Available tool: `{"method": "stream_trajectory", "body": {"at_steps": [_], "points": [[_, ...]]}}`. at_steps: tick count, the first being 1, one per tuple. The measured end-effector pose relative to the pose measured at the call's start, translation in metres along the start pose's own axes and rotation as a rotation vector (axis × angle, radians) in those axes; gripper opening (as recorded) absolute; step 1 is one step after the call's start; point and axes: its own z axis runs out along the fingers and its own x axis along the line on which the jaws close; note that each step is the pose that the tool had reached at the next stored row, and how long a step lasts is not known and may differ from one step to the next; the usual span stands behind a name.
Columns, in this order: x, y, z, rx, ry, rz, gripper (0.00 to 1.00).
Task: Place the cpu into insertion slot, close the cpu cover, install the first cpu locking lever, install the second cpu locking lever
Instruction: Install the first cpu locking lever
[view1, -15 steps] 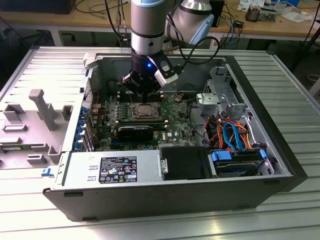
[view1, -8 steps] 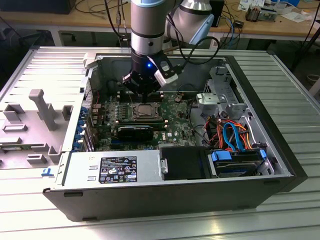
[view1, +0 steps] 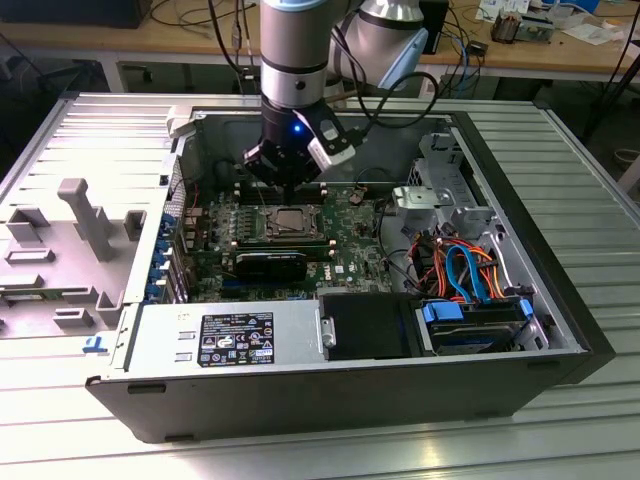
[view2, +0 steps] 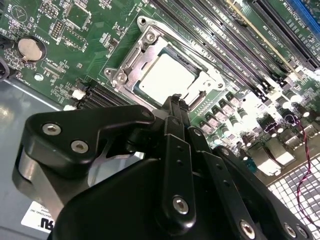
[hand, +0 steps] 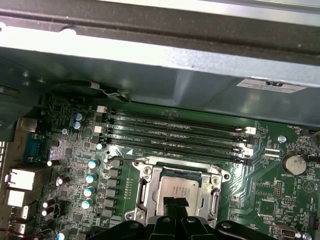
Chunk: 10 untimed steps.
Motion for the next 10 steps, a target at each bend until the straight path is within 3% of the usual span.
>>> {"method": "stream_trajectory", "body": {"at_steps": [7, 10], "points": [[0.0035, 0.0007, -0.0022, 0.0002, -0.0006, 0.000, 0.11], [0.0138, 0.0031, -0.0026, 0.0007, -0.0034, 0.000, 0.11]]}}
